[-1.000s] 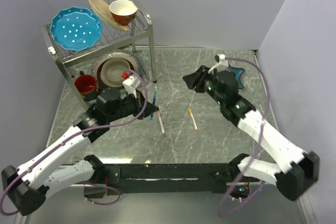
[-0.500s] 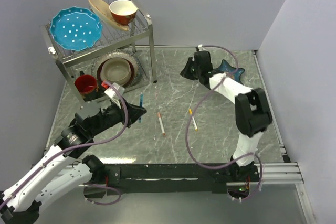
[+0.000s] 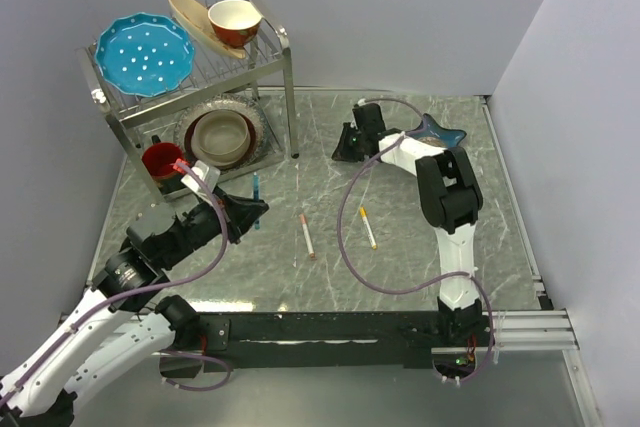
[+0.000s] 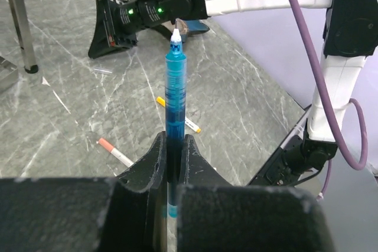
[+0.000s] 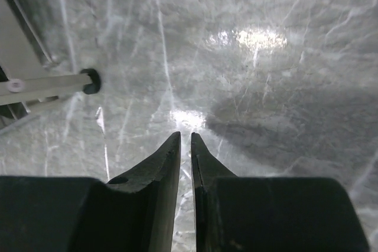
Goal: Insert the pens into the pen caps
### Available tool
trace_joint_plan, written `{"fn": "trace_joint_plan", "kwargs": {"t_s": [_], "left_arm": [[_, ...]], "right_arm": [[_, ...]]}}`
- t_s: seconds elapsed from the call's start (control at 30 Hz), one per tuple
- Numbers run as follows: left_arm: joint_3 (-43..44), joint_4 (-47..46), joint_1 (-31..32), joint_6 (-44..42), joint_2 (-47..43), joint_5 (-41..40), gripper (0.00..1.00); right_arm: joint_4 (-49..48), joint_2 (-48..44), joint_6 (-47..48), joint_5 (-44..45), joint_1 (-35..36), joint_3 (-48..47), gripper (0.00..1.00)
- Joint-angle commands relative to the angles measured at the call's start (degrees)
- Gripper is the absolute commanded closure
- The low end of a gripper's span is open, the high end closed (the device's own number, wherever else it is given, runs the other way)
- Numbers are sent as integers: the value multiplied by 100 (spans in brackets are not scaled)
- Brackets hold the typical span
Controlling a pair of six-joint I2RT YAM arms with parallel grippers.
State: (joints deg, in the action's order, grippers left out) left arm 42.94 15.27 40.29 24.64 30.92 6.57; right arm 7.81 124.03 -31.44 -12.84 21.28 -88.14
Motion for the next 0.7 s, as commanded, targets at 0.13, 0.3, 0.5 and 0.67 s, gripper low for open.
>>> {"fn": "trace_joint_plan", "kwargs": {"t_s": [0.13,0.3,0.5,0.67], "left_arm": [[-14,-173,-22,-109,-15,-244,99],[-22,-200,-13,-109,-51,-288,99],[-22,-182,-22,-109,-33,-261,99],[-49,-191,-22,-74,-51,-244,99]], "right_arm": [[343,262,182,-385,61,-362,80],[440,-1,568,-544,140,6,80],[791,-238,1086,-694,245,305,79],[835,-887,1421,-606,316,964,78]]}}
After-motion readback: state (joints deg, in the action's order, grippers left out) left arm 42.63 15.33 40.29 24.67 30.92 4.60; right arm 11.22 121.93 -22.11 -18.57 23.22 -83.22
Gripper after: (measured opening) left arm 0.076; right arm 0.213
